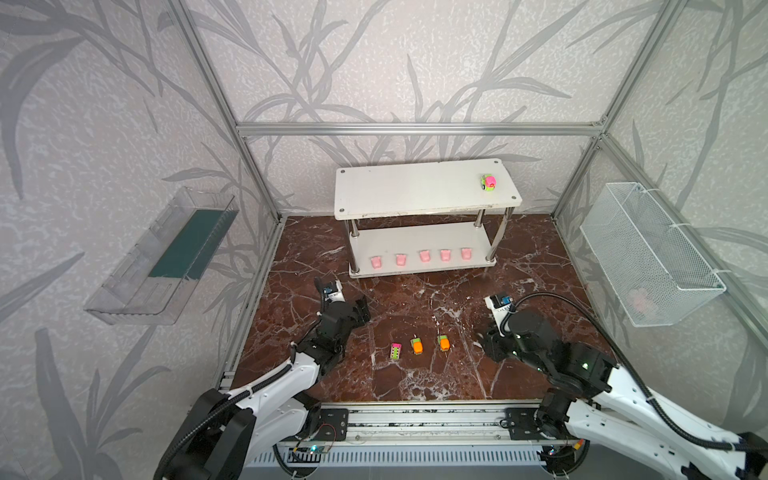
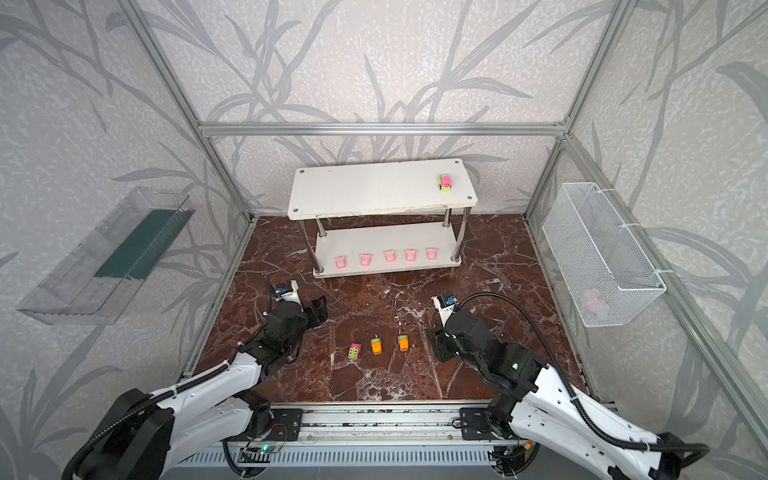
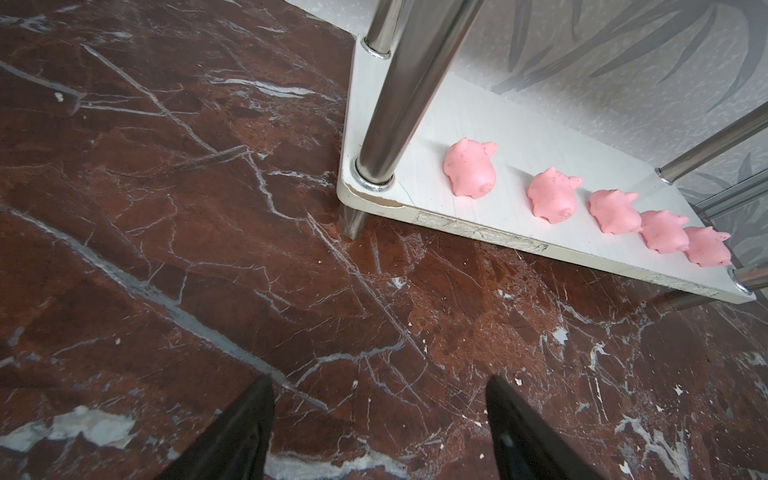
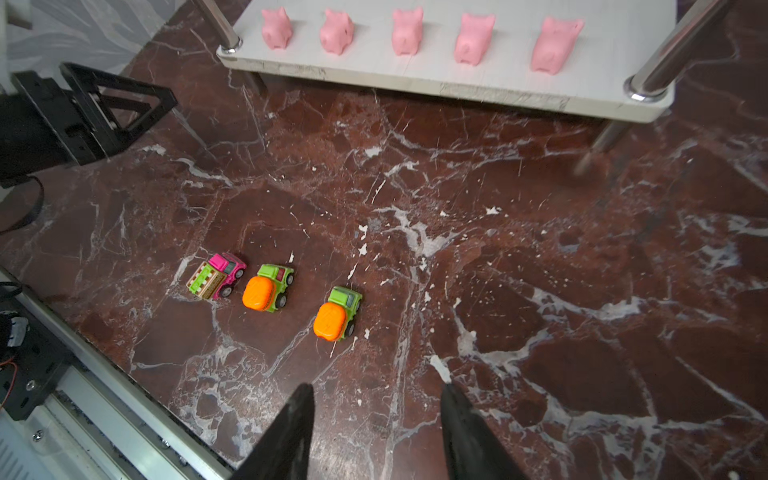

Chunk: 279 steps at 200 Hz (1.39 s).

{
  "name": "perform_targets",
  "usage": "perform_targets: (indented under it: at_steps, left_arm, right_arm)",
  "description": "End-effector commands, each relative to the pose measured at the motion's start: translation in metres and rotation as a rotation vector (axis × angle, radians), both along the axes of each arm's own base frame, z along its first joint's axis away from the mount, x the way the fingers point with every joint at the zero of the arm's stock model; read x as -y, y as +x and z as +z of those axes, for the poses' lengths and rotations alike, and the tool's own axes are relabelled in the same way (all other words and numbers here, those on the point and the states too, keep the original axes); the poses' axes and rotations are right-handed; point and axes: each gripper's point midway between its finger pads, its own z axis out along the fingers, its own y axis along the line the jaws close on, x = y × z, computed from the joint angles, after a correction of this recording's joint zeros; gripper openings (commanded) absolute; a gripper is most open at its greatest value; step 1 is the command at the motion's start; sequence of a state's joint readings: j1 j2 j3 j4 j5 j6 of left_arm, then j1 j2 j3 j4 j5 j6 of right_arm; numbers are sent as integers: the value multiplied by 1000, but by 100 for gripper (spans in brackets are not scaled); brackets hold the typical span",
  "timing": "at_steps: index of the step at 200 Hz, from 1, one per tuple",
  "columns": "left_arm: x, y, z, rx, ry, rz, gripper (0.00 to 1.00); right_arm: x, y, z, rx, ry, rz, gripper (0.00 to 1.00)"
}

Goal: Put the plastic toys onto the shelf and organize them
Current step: 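Move the right gripper back down over the orange-topped truck on the floor, then close the right gripper on the green truck with orange top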

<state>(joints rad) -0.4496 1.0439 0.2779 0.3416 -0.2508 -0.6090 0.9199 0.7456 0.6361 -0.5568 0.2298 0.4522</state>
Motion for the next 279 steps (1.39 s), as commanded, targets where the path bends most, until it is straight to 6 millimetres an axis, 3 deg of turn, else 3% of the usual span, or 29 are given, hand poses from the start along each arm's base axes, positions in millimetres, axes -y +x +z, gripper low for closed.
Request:
perform_targets:
  at_steps: [1, 41, 74, 178, 279]
  left_arm:
    - [-5, 5, 7, 8, 13, 34, 78]
    - [-7, 4, 2, 1, 21, 44, 78]
    - [-5, 6, -1, 0, 8, 40, 78]
    - [-2, 9, -5, -7, 3, 31, 78]
    - [-1, 10, -10, -15, 2, 30, 78]
  right_arm:
    - [-18, 12, -9, 5, 35, -83, 56]
    - [-61, 9, -48, -77, -13, -41, 66]
    - [-78, 12, -70, -134, -76, -61, 66]
    - [-83, 18, -100, -167, -112, -121, 67]
    - [-81, 22, -112, -163, -145, -146, 48]
